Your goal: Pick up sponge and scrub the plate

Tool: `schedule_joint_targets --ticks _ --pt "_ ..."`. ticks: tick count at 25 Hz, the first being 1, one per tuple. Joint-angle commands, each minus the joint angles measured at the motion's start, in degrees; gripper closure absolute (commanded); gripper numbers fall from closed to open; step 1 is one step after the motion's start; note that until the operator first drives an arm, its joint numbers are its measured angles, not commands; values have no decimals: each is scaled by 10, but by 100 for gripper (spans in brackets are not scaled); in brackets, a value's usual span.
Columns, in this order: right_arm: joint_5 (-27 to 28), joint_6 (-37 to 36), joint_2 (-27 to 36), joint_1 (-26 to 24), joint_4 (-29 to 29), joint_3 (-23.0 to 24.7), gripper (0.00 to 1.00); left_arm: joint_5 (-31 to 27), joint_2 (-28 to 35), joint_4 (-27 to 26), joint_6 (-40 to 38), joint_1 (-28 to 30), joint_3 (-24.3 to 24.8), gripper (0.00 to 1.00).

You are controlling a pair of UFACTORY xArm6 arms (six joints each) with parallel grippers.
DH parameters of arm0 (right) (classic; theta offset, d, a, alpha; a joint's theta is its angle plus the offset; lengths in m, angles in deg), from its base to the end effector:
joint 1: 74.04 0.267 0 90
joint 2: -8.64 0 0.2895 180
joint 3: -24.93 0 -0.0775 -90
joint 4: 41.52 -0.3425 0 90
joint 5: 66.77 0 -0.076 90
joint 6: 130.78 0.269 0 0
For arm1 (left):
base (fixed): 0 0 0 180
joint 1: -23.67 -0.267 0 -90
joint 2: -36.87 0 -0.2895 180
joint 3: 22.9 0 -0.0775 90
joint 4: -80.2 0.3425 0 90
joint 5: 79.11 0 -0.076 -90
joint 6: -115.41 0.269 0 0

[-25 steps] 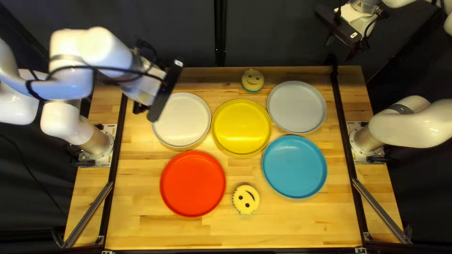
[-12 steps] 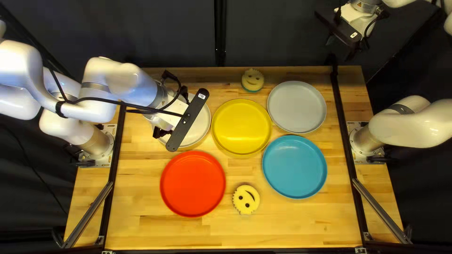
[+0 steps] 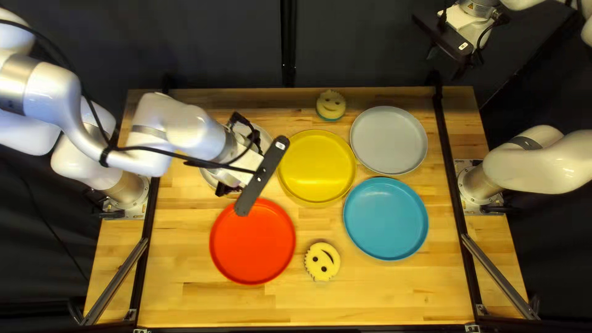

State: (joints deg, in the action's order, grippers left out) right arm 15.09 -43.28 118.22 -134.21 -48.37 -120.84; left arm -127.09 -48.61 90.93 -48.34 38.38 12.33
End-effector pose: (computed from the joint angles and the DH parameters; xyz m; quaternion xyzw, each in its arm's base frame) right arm 0.1754 -0.2446 0.2540 -0.9605 -0.2661 -0.0435 0.0689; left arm 0.4325 -0.0849 0.2007 -0.9400 0.3179 -0.0971 0.0766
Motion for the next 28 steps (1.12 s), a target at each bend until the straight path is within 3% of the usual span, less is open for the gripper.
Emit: schedule_joint_targets --ticks 1,10,13,28 --pt "0 0 0 0 0 0 0 49 -76 6 -20 31 -38 0" --pt "0 0 0 0 0 0 0 50 -74 5 -21 31 -35 0" --pt "0 0 0 0 0 0 0 70 -103 24 -53 42 -45 0" --pt "0 0 0 0 0 0 0 124 -298 74 -125 124 -192 0"
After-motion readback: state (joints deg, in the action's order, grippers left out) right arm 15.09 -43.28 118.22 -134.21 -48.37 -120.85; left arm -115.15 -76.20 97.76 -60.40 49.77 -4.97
